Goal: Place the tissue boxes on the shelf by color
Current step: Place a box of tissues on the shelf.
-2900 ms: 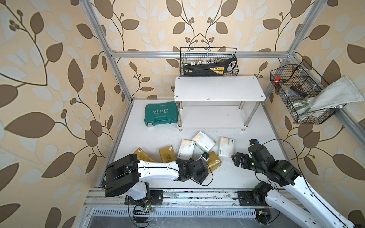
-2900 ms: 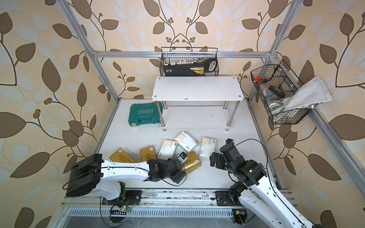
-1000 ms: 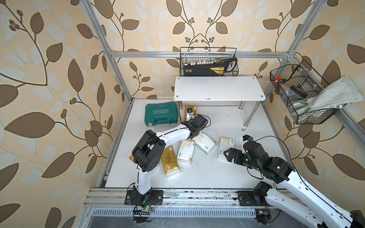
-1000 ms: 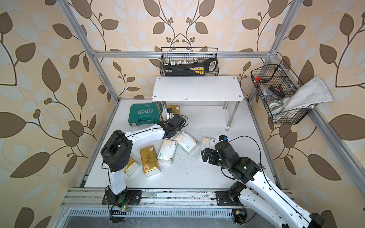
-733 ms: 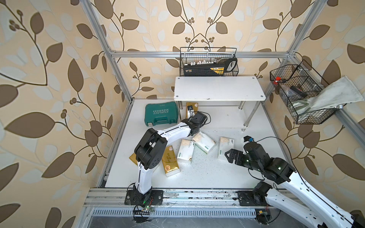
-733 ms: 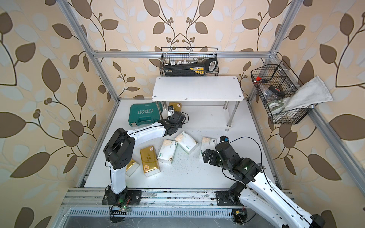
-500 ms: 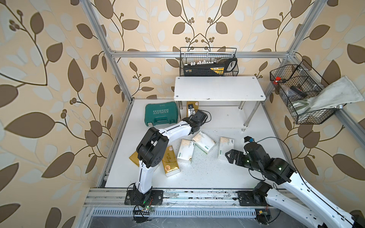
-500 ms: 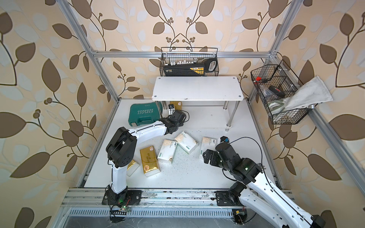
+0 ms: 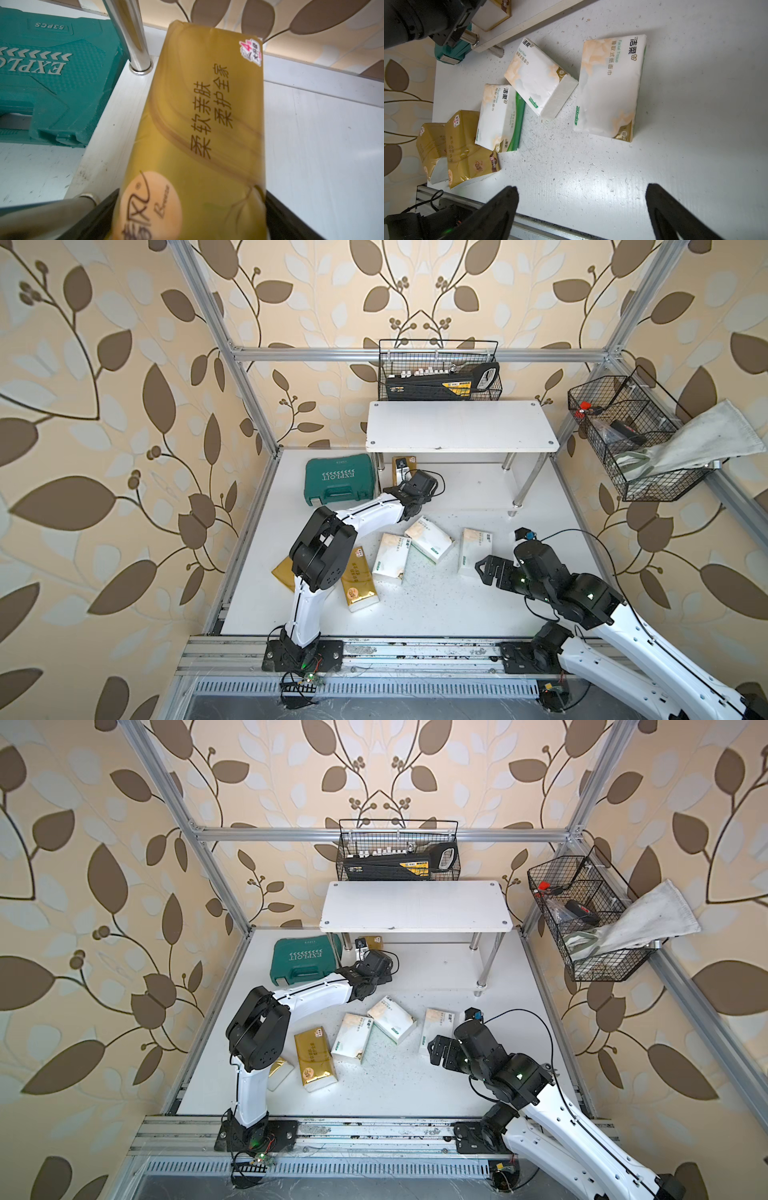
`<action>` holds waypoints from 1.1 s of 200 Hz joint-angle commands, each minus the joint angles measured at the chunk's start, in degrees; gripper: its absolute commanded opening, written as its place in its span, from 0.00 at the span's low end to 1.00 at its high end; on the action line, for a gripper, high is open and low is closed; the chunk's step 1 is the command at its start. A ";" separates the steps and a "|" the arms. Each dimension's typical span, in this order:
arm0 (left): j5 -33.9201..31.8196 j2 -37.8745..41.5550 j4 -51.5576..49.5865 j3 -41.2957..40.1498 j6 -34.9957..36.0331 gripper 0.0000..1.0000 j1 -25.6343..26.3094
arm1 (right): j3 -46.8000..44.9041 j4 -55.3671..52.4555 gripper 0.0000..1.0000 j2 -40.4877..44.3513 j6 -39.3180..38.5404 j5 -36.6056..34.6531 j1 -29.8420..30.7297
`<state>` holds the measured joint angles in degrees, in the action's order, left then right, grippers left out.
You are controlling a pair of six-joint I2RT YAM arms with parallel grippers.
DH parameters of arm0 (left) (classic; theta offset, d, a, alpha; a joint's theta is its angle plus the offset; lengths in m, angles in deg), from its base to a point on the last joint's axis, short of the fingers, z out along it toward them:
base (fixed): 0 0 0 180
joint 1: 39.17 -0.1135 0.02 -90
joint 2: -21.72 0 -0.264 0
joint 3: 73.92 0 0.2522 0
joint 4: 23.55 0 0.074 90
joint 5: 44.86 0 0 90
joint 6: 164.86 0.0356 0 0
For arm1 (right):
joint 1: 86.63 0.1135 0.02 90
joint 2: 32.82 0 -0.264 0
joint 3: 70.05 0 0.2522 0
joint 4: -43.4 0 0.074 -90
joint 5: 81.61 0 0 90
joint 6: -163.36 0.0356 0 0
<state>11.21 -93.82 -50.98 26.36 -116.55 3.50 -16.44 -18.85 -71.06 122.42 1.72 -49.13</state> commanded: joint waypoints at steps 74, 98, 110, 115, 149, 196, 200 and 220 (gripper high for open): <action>2.40 1.95 0.03 0.38 2.94 0.99 -0.58 | -0.72 -0.22 0.99 0.60 0.25 -0.71 0.30; 2.64 3.20 0.62 -1.15 3.88 0.99 -0.31 | -1.14 0.23 0.99 0.55 0.43 -0.44 0.32; 2.53 3.85 0.77 -1.74 4.45 0.99 -0.24 | -1.23 0.41 0.99 0.56 0.42 -0.35 0.34; 2.62 4.07 0.82 -1.86 4.66 0.99 -0.20 | -1.31 0.49 0.99 0.58 0.49 -0.35 0.32; 2.55 5.54 0.93 -3.18 5.59 0.99 0.13 | -1.54 0.68 0.99 0.54 0.45 -0.27 0.34; 2.40 6.89 -0.12 -3.88 5.40 0.99 1.31 | -1.97 0.83 0.99 0.75 0.42 -0.31 0.31; 2.36 7.12 -0.37 -3.90 5.39 0.99 1.55 | -2.08 0.90 0.99 0.84 0.47 -0.27 0.38; 2.19 8.45 -1.78 -4.19 5.16 0.99 2.94 | -2.46 1.33 0.99 0.80 0.44 -0.22 0.38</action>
<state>13.76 -89.93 -51.20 22.58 -112.20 4.51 -17.60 -18.39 -70.78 122.44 1.76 -49.13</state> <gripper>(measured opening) 0.990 0.990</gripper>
